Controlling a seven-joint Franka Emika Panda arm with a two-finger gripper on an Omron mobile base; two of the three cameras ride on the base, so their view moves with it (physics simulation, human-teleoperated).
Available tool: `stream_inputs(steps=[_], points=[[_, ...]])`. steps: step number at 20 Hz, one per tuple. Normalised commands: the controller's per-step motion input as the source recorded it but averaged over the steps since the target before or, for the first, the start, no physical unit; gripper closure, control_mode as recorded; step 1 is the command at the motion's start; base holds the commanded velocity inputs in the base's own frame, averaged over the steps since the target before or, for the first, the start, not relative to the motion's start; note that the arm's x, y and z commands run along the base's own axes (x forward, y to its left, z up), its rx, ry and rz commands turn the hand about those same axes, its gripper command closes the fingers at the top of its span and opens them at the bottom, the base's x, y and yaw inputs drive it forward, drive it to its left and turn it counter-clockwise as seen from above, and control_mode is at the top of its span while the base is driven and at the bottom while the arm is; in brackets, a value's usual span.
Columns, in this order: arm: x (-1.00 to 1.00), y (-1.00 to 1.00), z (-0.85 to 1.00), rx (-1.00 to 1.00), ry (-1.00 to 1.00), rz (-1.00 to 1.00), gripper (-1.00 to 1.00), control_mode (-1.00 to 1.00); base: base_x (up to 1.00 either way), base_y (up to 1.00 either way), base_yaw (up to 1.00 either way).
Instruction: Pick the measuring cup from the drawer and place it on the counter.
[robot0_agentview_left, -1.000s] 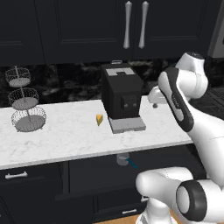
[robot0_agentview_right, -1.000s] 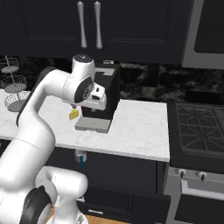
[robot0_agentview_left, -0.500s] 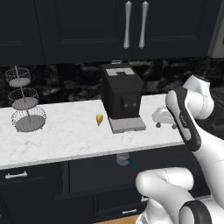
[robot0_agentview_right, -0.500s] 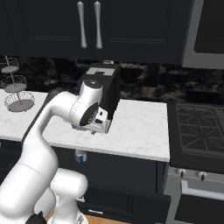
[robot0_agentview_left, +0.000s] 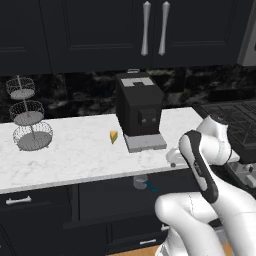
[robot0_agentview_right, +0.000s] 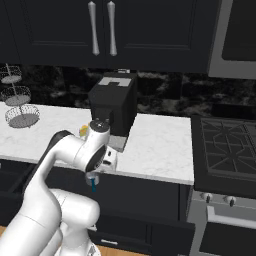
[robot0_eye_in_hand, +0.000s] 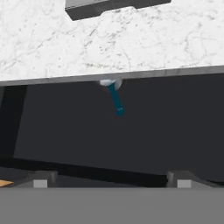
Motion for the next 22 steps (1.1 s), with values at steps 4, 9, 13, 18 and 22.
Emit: stream_inputs(steps=[4,9,13,18,22], points=[[0.12,0.0,-0.56,-0.06,-0.08,0.0,-1.0,-1.0,0.0,0.0,0.0],[0.09,0.0,-0.32,-0.07,0.02,0.0,-1.0,-1.0,0.0,0.0,0.0],[0.0,0.0,-0.38,-0.03,0.02,0.0,-1.0,-1.0,0.0,0.0,0.0],[0.11,-0.28,-0.37,0.05,-0.01,0.08,-1.0,-1.0,0.0,0.0,0.0],[0.15,-0.8,-0.63,0.19,0.0,0.14,-1.0,-1.0,0.0,0.0,0.0]])
